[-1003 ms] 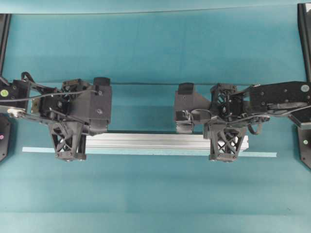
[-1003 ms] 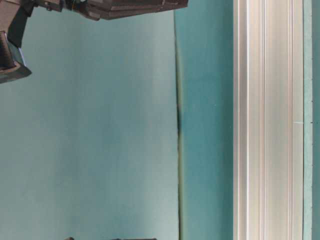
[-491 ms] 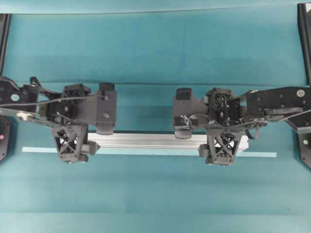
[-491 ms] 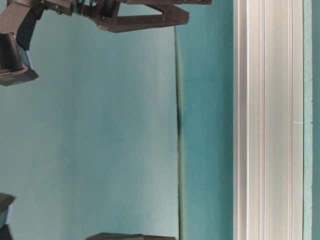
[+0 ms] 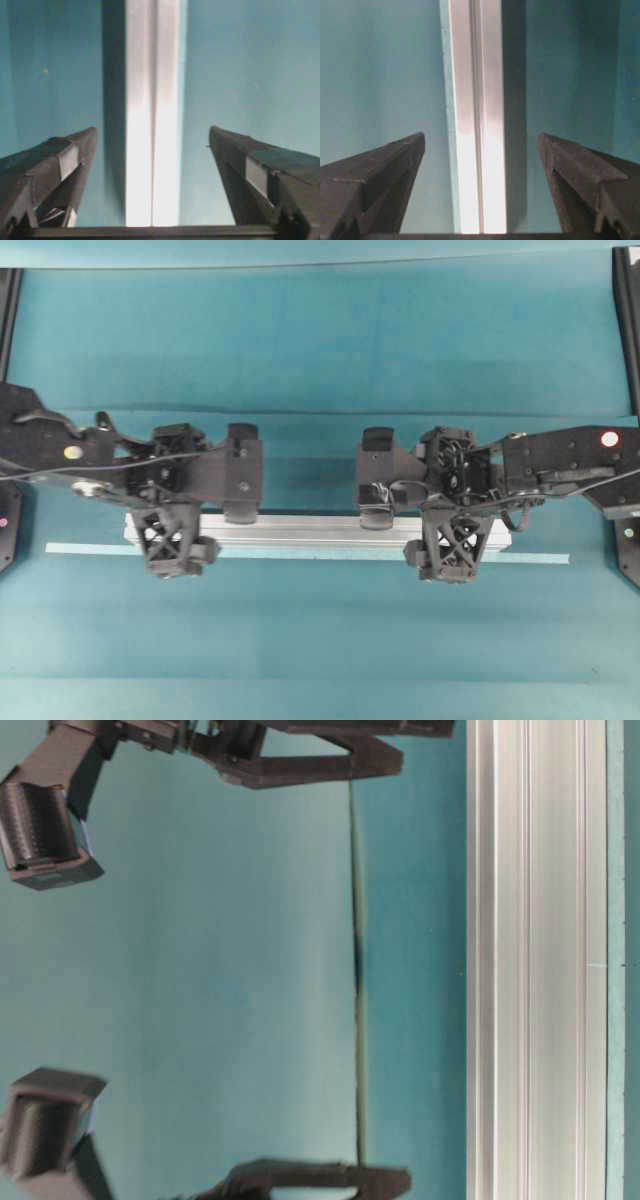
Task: Lift the metal rail with both hands.
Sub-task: 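Lower both open grippers around the rail near each end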
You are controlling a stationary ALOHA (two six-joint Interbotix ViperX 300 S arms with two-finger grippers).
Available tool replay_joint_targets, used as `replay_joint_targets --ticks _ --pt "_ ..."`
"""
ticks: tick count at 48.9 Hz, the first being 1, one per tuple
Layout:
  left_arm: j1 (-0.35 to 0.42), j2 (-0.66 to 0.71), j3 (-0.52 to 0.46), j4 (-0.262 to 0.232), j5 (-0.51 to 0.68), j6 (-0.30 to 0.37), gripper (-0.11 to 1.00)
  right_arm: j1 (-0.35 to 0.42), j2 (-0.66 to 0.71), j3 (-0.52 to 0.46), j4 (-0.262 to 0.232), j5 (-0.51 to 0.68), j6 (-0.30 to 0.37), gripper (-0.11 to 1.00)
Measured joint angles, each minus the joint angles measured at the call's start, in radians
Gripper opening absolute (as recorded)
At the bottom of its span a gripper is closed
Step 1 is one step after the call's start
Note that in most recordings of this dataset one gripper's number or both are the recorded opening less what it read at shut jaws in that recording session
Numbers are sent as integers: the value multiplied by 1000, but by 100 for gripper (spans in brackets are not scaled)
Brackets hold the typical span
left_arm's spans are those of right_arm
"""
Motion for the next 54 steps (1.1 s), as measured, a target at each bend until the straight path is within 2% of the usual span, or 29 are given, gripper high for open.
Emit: replay_joint_targets --ticks 18,29,54 --pt "6 84 2 -2 -75 5 97 0 63 9 0 -25 -2 93" --pt "6 126 3 0 -101 5 97 0 86 51 0 -61 -2 93" --pt "6 169 69 0 -195 3 97 0 147 71 0 -156 -3 93"
